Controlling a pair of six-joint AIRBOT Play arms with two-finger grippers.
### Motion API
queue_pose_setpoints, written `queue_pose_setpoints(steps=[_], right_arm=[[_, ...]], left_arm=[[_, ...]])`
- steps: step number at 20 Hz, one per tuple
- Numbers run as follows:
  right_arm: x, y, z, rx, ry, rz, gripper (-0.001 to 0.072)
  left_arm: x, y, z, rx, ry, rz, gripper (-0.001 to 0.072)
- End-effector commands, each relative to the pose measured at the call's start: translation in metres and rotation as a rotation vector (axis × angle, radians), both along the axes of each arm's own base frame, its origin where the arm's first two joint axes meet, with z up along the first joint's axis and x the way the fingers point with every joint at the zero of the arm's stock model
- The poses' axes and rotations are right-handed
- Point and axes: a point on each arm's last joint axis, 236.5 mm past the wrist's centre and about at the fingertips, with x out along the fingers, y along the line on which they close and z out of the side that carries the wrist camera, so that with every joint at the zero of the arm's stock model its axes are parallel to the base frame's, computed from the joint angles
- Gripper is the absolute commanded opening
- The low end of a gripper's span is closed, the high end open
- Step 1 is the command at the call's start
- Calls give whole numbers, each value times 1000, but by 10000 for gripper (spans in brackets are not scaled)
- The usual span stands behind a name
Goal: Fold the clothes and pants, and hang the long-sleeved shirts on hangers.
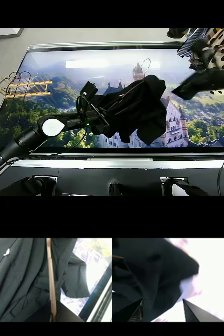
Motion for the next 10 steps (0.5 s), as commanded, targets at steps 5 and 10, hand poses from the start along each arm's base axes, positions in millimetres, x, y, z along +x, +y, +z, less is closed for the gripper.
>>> queue_pose_setpoints(steps=[5, 10], right_arm=[[73, 47, -30, -128, -237, 264, 555], [79, 62, -52, -37, -187, 275, 551]], left_arm=[[-1, 0, 0, 4, -3, -6, 19], [-9, 0, -7, 24, 26, -34, 19]])
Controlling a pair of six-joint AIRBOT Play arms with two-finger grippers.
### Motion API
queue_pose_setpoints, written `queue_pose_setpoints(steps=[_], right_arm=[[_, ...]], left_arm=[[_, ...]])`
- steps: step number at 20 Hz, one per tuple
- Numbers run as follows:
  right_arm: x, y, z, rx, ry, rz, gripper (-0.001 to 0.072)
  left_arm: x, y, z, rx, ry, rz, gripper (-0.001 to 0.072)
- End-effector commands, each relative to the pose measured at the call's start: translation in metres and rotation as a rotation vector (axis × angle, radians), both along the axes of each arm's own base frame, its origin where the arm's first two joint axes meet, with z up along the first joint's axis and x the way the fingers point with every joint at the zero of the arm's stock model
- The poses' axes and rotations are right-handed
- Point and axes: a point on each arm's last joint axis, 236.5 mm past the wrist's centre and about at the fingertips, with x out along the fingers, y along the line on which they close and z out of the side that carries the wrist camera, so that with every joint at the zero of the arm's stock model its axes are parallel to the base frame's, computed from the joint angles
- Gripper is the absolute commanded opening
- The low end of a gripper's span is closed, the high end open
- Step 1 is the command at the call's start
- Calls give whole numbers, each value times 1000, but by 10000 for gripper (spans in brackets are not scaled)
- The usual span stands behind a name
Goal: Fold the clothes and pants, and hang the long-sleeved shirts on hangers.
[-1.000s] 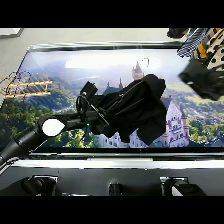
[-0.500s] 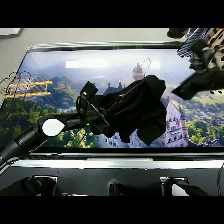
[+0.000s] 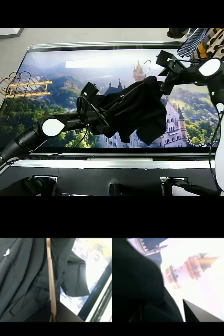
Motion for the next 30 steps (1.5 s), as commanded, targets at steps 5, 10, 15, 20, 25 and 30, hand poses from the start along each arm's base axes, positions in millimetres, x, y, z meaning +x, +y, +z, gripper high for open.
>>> queue_pose_setpoints(steps=[5, 10, 15, 20, 25, 30], right_arm=[[-20, 24, -37, 74, 170, 96, 430], [-45, 28, -40, 71, 251, 154, 21], [-51, 9, -16, -6, 204, 81, 17], [-62, -7, 14, -18, 181, -47, 17], [-75, -12, 42, 26, 165, -157, 17], [-97, -9, 39, 86, 294, -238, 18]], left_arm=[[-7, 0, -5, 16, 22, -22, 19], [-7, 0, -5, 15, 23, -21, 21], [0, 5, -4, -21, 93, 46, 424], [40, 53, -5, -124, 298, 313, 623], [74, 167, -34, -50, 465, 617, 623], [67, 137, -83, 52, 533, 540, 622]])
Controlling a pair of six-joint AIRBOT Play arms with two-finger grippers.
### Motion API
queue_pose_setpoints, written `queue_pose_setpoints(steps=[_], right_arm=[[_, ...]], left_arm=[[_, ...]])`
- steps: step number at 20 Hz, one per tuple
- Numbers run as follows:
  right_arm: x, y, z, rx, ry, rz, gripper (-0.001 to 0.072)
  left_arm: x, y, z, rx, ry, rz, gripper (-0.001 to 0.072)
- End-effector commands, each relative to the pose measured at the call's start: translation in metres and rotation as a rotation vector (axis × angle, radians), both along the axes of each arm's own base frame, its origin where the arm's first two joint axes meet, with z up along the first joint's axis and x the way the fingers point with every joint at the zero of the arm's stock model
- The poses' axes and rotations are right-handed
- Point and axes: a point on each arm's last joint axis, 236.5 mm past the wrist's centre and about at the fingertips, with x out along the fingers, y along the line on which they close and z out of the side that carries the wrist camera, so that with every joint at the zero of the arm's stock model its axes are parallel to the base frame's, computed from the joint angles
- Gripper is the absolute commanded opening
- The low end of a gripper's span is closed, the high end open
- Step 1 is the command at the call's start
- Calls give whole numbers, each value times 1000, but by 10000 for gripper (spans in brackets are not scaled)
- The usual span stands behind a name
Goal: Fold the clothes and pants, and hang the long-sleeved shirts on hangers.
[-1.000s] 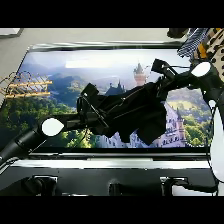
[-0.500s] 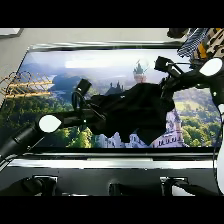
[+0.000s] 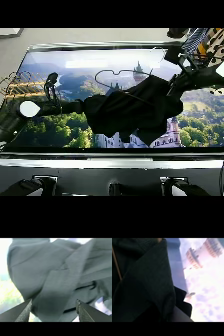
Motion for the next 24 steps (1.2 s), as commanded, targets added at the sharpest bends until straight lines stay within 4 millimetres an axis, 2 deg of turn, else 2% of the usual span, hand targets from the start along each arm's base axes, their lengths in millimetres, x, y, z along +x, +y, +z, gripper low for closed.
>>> queue_pose_setpoints(steps=[1, 3, 5, 9, 11, 13, 14, 15, 18, 21, 24], right_arm=[[-14, 0, -2, 38, 84, -69, 18], [-17, 1, -3, 46, 102, -83, 18], [-18, 1, -4, 50, 113, -88, 18], [-19, 1, -4, 52, 119, -91, 18], [-20, 2, -4, 63, 129, -107, 18], [-22, 4, -4, 80, 149, -122, 18], [-24, 5, -5, 87, 164, -128, 18], [-29, 8, -5, 100, 187, -127, 18], [-42, 9, -8, 121, 262, -174, 18], [-46, 9, -1, 144, 271, -217, 18], [-51, 13, -3, 173, 324, -295, 17]], left_arm=[[-5, -21, -36, 39, 62, -46, 623], [-6, -46, -47, 42, 42, -82, 622], [-8, -62, -55, 45, 30, -104, 622], [-12, -71, -75, 64, 55, -125, 619], [1, -71, -74, 54, 15, -96, 580], [13, -71, -70, 44, -31, -67, 198], [18, -72, -67, 41, -51, -63, 83], [22, -72, -63, 48, -74, -79, 22], [48, -64, -31, 28, -133, -54, 20], [82, -40, 9, 2, -193, 11, 19], [98, -24, 37, 6, -233, 16, 18]])
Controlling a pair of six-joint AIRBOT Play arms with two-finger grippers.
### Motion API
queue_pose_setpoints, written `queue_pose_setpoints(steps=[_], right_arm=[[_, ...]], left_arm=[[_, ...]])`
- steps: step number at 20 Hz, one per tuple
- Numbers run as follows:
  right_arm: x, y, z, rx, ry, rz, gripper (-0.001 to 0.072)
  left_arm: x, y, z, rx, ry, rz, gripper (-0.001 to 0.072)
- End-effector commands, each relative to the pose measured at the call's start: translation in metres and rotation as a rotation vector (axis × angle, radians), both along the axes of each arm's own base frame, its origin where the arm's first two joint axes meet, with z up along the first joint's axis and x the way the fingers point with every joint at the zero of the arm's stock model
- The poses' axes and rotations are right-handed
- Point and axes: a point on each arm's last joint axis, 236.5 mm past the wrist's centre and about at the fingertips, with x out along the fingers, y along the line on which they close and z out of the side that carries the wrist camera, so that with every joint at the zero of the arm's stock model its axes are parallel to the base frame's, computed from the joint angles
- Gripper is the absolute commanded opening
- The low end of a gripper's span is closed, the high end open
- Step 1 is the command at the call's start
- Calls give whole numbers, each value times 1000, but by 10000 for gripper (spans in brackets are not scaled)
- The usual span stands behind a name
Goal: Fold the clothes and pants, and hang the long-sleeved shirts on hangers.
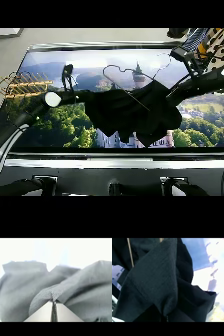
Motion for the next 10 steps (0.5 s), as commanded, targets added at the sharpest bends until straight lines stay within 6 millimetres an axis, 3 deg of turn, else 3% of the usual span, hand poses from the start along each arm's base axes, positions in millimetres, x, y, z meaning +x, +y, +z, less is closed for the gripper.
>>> queue_pose_setpoints(steps=[1, 3, 5, 8, 10], right_arm=[[-10, 10, -2, 10, 62, -46, 17], [-18, 29, -13, -43, 84, -11, 17], [-28, 33, -26, -140, 118, -29, 17], [-43, 55, -28, -151, 143, 24, 17], [-44, 57, -29, -157, 150, 0, 17]], left_arm=[[19, 16, 36, -1, -57, 7, 19], [26, 16, 54, -14, -93, 10, 18], [30, 15, 67, -22, -118, 11, 19], [32, 15, 73, -27, -130, 12, 19], [31, 14, 77, -27, -134, 7, 19]])
